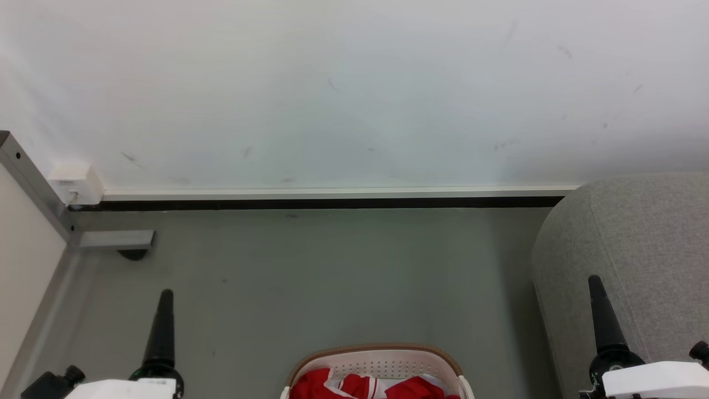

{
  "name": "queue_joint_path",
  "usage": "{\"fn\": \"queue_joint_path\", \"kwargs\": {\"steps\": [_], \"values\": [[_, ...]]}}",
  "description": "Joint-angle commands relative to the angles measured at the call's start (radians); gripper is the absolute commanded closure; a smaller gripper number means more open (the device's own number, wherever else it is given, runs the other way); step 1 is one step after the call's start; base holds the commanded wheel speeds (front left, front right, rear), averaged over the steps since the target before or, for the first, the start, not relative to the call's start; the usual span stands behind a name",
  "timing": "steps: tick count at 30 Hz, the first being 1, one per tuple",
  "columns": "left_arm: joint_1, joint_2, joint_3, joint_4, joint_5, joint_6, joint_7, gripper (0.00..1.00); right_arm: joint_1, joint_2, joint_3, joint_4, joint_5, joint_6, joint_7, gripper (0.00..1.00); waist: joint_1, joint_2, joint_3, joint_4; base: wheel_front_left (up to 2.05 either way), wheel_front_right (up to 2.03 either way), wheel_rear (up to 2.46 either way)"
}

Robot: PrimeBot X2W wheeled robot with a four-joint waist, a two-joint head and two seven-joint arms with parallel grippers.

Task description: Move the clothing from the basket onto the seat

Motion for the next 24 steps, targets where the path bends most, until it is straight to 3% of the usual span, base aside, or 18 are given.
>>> {"fn": "queue_joint_path", "kwargs": {"steps": [1,24], "values": [[-0.005,0.008,0.000,-0.021,0.040,0.003,-0.009,0.00,-0.025,-0.014,0.007,-0.021,-0.041,-0.001,-0.009,0.00,0.0000,0.0000,0.000,-0.001,0.00,0.00,0.00],[0.035,0.015,-0.046,-0.043,0.528,0.033,-0.085,0.00,-0.029,-0.024,0.099,0.022,-0.536,-0.001,-0.084,0.00,-0.0001,0.0000,-0.009,-0.014,0.00,0.00,0.00]]}}
